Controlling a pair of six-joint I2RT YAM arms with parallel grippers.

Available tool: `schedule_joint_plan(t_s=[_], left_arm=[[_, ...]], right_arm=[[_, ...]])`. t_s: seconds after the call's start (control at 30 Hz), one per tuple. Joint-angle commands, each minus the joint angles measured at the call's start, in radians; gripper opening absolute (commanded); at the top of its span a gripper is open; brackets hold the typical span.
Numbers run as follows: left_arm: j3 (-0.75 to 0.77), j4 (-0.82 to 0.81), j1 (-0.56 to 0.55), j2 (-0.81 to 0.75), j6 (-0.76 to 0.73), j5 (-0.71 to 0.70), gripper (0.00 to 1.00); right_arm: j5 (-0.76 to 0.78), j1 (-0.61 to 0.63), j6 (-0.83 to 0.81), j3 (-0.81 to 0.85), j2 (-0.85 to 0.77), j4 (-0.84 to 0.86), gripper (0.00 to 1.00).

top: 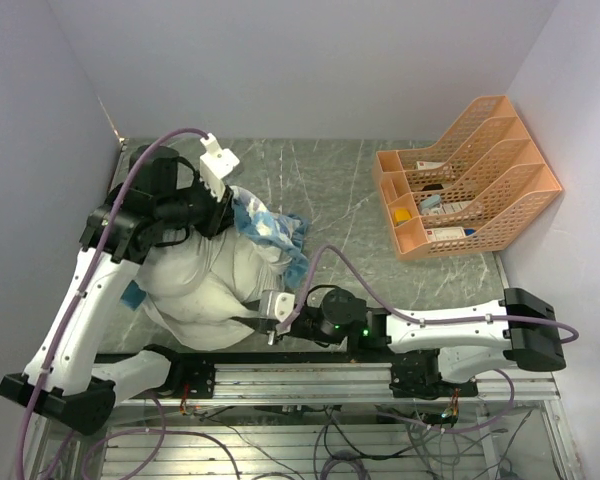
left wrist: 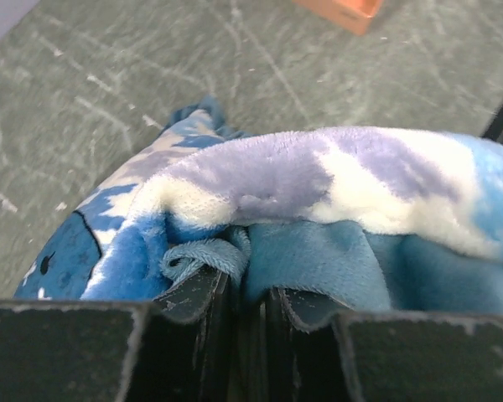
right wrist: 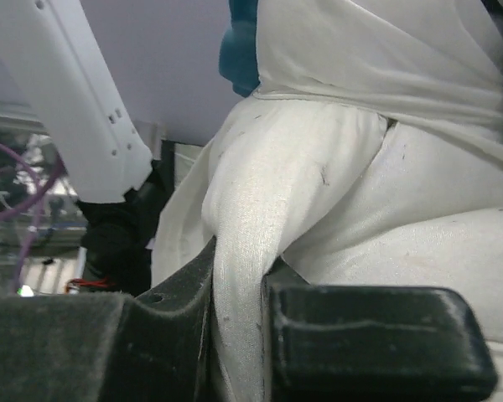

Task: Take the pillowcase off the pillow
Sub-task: Remove the pillow from the pillowcase.

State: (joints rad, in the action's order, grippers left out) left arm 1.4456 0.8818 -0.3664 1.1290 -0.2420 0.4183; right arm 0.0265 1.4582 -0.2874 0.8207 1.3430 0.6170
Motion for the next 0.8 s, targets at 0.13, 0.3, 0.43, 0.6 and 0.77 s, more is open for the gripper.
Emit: schedule_joint_plan(t_s=[0.13,0.3,0.43,0.6,0.77], left_arm=[[-0.005,-0.011,0.059,-0.028,-0.082,0.119,0.23],[-0.083,-0.068,0.059,-0.035,-0.022,0.136,0.22],[-0.080,-0.077,0.060,-0.017,-0.007,0.164,0.21],[-0.064,-0.051,0.060,-0.014,-0.013,0.182,0.20],[-0.056,-0.015,0.060,-0.010,-0.010,0.255,0.21]], right_arm=[[-0.242,-0.011,0.382,-0.126,-0.063,0.195,0.58],[-0.041,0.015,0.588,-0.288,-0.203,0.350,0.99],[0.209,0.053,0.638,-0.305,-0.314,0.153,1.00],[0.385,0.048,0.687,-0.280,-0.361,-0.010,1.00],[0.438,0.019,0.720,-0.176,-0.284,-0.082,1.00]])
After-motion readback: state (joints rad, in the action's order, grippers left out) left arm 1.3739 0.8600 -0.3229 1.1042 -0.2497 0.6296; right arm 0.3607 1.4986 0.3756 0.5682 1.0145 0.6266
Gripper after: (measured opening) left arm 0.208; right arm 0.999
